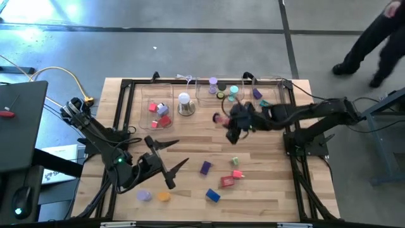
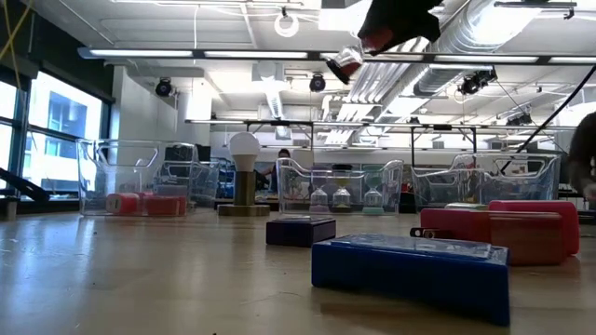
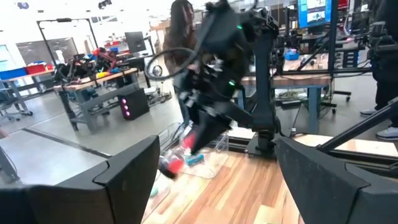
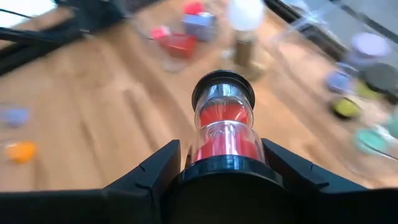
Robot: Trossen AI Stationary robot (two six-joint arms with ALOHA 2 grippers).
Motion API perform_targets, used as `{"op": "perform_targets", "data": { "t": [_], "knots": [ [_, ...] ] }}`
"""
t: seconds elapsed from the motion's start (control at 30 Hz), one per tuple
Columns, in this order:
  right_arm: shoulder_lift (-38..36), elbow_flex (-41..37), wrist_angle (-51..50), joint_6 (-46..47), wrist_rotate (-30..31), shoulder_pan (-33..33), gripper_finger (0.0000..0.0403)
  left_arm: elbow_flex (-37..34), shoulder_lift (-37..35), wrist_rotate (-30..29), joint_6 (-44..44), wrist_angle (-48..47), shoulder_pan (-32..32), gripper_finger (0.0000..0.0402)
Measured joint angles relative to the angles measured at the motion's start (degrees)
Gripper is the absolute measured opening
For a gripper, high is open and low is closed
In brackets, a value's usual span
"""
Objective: Pick & Place Office items
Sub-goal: Put the black pink hourglass into the middle transparent bin
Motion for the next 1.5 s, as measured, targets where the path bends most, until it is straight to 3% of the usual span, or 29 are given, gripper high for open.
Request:
{"op": "perform_targets", "data": {
  "t": [0.23,0.53,0.67,0.87,1.0,1.5],
  "knots": [
    [2.7,6.0,-5.0,-0.4,-6.5,-13.1,0.0185,0.0,0.0,2.5,-0.2,-1.7,2.0,0.0314],
    [12.5,10.7,-6.8,-1.7,-18.1,-25.7,0.0185,0.0,0.0,6.7,-10.1,-14.2,5.9,0.0314],
    [18.2,16.3,-10.1,-2.0,-18.1,-28.0,0.0185,0.0,-0.4,8.1,-15.2,-21.6,6.2,0.0314],
    [27.7,29.1,-21.9,-1.6,-17.8,-29.8,0.0185,0.0,-3.1,17.9,-24.6,-36.6,7.0,0.0314],
    [31.8,34.6,-26.2,-1.4,-17.9,-31.0,0.0185,0.0,-4.3,18.3,-29.6,-43.9,7.6,0.0314],
    [37.2,36.1,-28.0,1.1,-19.4,-35.7,0.0185,0.0,-4.4,20.4,-39.1,-57.8,6.7,0.0314]
  ]
}}
